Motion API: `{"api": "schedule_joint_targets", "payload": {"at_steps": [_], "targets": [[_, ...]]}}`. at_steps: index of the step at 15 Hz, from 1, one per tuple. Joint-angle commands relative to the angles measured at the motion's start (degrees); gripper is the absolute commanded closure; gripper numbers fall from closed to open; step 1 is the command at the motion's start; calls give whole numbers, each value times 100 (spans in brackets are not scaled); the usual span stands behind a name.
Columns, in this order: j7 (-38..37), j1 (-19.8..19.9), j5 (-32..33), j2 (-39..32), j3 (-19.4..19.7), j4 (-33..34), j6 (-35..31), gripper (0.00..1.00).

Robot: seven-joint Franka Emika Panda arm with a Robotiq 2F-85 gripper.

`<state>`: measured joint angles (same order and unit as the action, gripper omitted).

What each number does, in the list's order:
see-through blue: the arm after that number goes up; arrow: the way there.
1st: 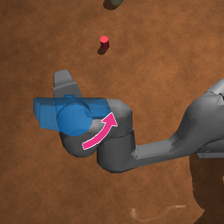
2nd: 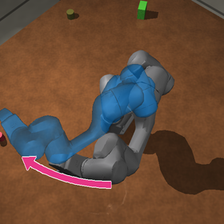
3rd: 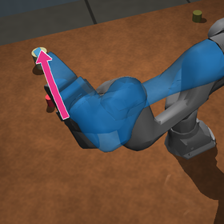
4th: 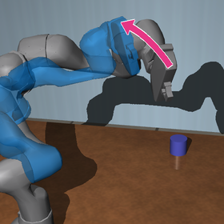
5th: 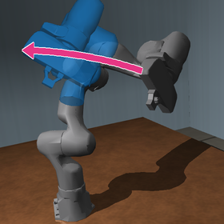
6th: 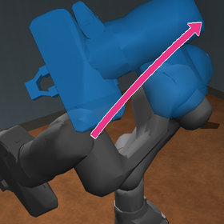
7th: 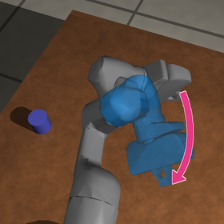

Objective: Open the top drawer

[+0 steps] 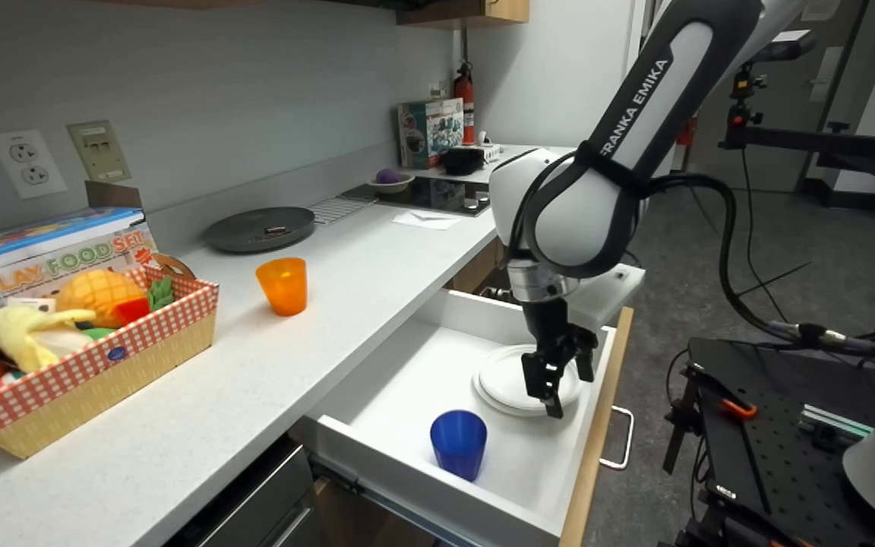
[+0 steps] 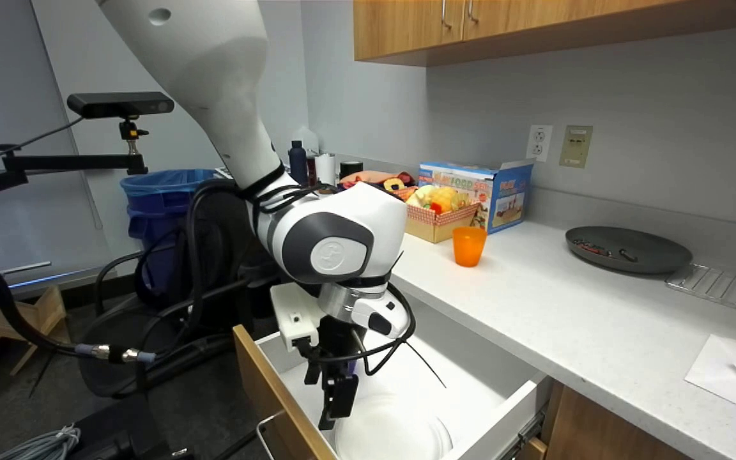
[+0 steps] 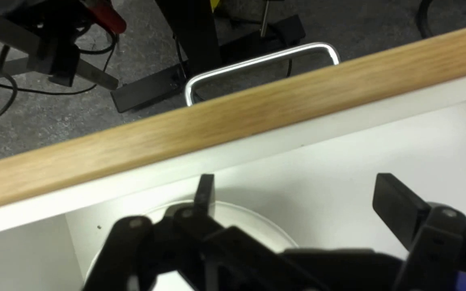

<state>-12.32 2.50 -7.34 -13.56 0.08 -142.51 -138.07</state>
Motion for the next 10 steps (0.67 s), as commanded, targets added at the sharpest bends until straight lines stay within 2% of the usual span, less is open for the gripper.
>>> {"api": "schedule_joint_targets", "payload": {"at_steps": [1, 5, 8, 10], "targets": [[-434, -250, 346, 571, 106, -236, 518, 0], [-806, -357, 798, 999, 57, -168, 898, 0], [-1047, -399, 1175, 1427, 3, -173, 849, 0], [-1056, -379, 1179, 1723, -54, -192, 708, 0]]}}
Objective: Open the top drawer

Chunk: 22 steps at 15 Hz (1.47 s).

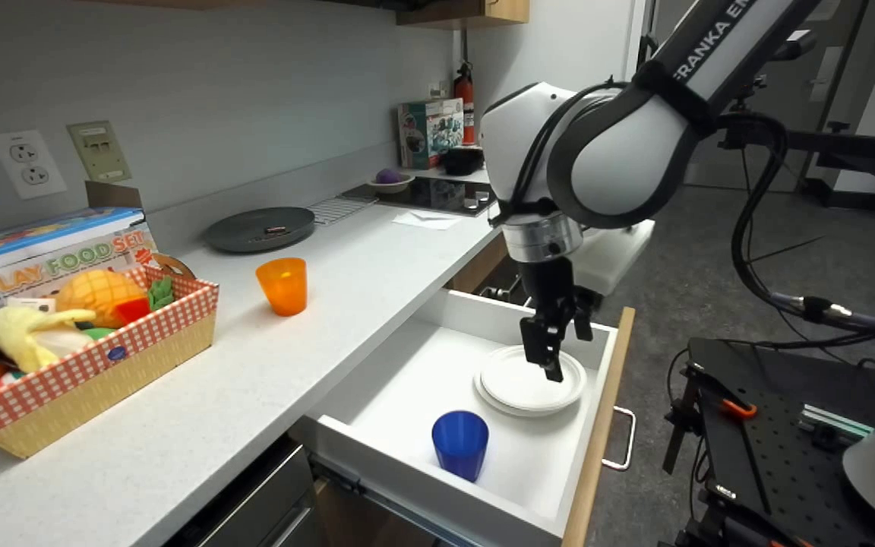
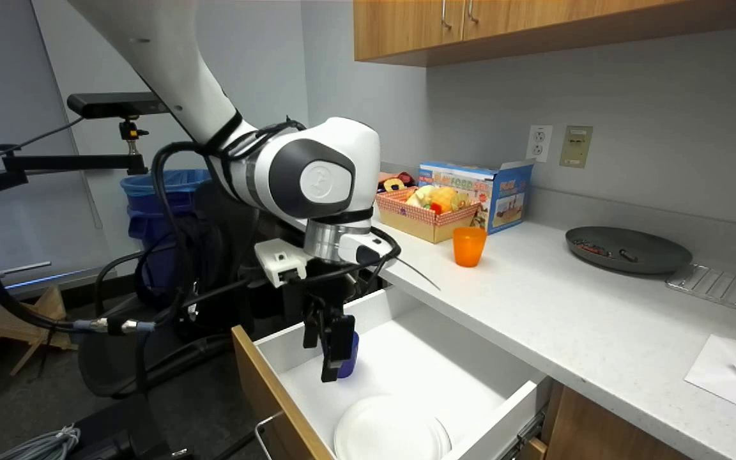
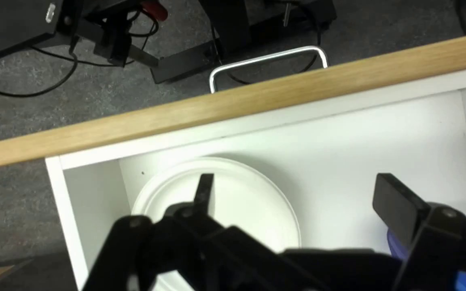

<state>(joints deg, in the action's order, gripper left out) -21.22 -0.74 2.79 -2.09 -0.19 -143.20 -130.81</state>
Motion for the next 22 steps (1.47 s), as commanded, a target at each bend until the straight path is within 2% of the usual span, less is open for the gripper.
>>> {"api": "schedule_joint_targets", "payload": {"at_steps": [1, 8, 13, 14, 17, 22], "targets": [[-154, -39, 141, 723, -52, -148, -136, 0], [157, 10, -478, 1529, -89, -464, -1126, 0], [329, 0, -993, 1977, -43, -1027, -1801, 0], [148, 72, -765, 1553, -144, -608, -1497, 0], [175, 78, -860, 1744, -140, -849, -1675, 0], [177, 80, -867, 1797, -142, -877, -1677, 0]]}}
